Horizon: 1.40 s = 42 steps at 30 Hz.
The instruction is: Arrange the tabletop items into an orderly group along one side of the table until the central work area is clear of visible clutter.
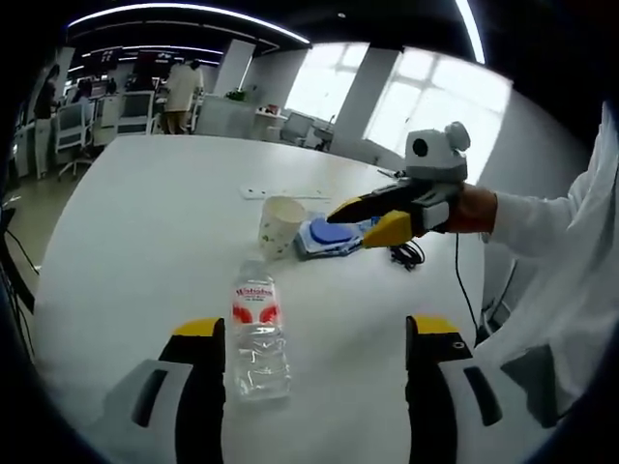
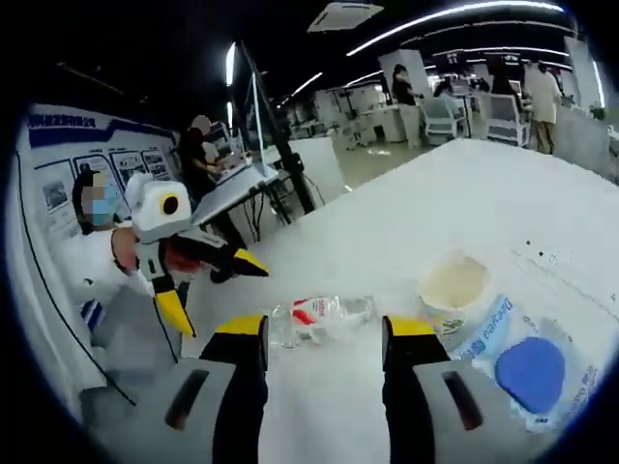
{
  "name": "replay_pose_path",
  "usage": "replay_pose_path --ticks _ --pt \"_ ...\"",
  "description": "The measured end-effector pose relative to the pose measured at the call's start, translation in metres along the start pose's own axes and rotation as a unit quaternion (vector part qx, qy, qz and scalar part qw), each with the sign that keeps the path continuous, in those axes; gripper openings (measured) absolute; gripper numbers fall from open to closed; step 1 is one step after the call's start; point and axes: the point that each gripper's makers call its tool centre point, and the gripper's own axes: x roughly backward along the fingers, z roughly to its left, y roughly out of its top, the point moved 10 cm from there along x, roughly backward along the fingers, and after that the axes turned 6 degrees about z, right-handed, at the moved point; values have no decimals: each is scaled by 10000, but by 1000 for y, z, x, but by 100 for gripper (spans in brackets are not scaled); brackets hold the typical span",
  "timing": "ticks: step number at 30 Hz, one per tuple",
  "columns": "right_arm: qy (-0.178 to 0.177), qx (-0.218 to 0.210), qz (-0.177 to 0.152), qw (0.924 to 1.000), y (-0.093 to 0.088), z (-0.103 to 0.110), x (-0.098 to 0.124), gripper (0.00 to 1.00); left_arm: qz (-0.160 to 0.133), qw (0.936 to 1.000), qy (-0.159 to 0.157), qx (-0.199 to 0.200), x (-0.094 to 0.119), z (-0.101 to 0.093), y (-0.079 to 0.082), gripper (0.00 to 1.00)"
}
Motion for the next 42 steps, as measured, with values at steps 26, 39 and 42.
replay_pose_path --ticks 26,39,42 --pt "-22 -3548 -1376 9248 -40 -26 -68 42 93 9999 -20 121 -6 8 -9 77" --pt "184 -4473 -1546 8807 -49 -50 -99 43 94 9997 19 235 -9 16 -15 77" --pt "262 -4612 -1598 8724 -49 -53 -104 41 101 9997 13 237 -11 18 -16 77"
